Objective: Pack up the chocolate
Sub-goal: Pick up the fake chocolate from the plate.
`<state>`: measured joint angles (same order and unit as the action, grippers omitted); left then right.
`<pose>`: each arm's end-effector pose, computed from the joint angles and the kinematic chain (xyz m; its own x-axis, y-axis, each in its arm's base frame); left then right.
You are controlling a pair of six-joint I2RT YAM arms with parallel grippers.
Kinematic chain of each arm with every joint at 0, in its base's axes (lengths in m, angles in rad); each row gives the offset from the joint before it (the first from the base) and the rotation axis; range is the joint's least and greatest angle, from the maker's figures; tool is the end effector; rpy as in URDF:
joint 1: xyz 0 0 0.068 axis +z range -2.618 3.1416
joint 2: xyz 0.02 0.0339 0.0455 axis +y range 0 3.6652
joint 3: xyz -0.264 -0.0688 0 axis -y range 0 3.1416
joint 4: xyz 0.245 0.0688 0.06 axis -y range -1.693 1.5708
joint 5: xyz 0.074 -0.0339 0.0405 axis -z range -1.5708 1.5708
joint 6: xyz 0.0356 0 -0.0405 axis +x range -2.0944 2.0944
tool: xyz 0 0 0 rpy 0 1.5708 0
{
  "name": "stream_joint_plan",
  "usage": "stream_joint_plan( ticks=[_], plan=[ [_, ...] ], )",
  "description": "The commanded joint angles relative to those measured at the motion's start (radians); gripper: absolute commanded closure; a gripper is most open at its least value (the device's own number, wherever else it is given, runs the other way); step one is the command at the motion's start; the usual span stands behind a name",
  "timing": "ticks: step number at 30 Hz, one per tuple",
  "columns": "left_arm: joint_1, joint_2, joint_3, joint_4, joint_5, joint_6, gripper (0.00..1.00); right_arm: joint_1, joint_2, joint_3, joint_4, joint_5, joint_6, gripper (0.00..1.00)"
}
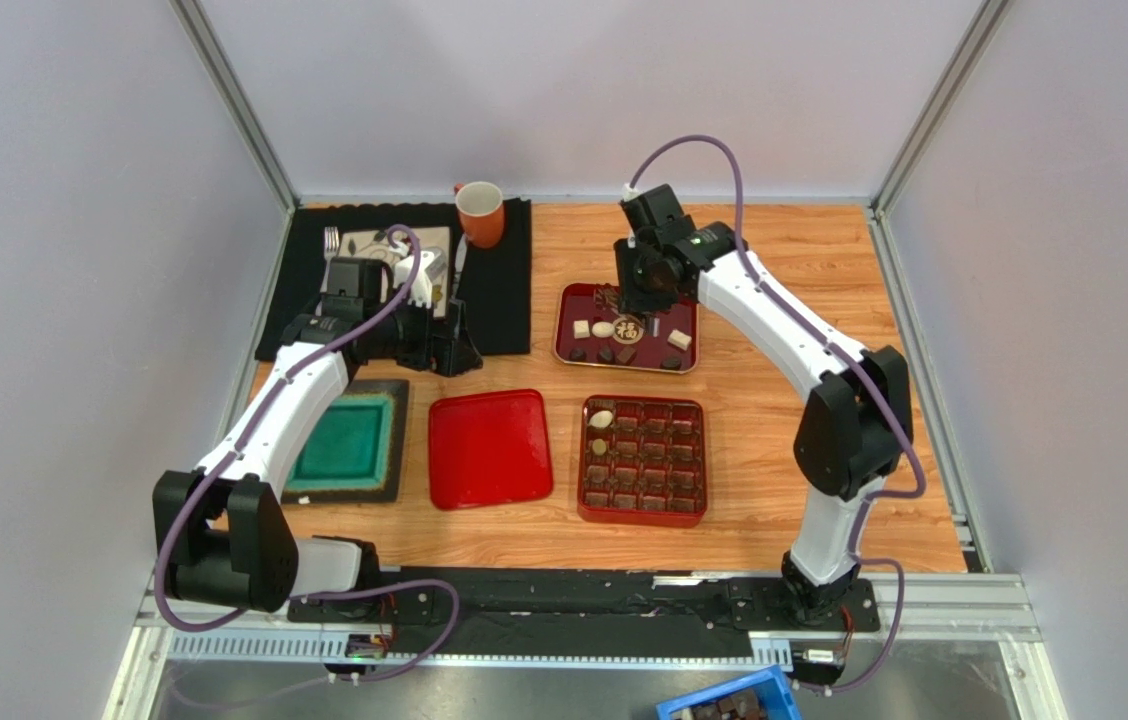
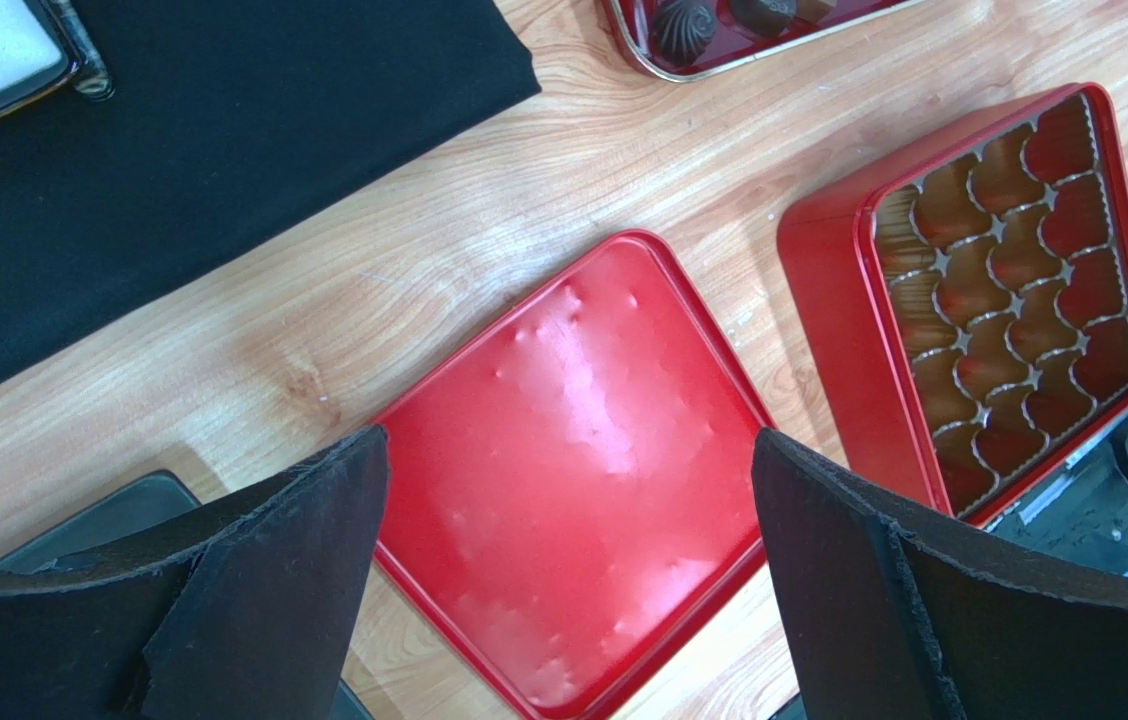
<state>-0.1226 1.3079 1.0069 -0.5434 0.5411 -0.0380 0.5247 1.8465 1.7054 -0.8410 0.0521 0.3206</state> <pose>0.2683 -0.0515 0.2750 -0.7583 0.0606 -0.6491 0.4159 0.8118 -0.4100 0.3503 0.2006 0.3014 -0.8329 -0.1185 -0.5406 -0.2242 0.9653 0.1339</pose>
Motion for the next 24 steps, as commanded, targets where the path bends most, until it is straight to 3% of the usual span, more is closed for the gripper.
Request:
stream_joint_plan(
  ticks=[1,13,24],
  plan=[
    [0.008,-0.019,-0.005,0.003,0.010,0.020,0.01,-0.002,-0.177,-0.050,0.003,-0.012,0.020,0.72],
    [0.012,-0.012,-0.004,0.002,0.007,0.017,0.01,0.054,-0.568,-0.315,-0.159,-0.037,0.090,0.72],
    [0.012,-0.021,-0.004,-0.013,0.000,0.010,0.01,0.147,-0.762,-0.449,-0.293,-0.037,0.182,0.72]
  ],
)
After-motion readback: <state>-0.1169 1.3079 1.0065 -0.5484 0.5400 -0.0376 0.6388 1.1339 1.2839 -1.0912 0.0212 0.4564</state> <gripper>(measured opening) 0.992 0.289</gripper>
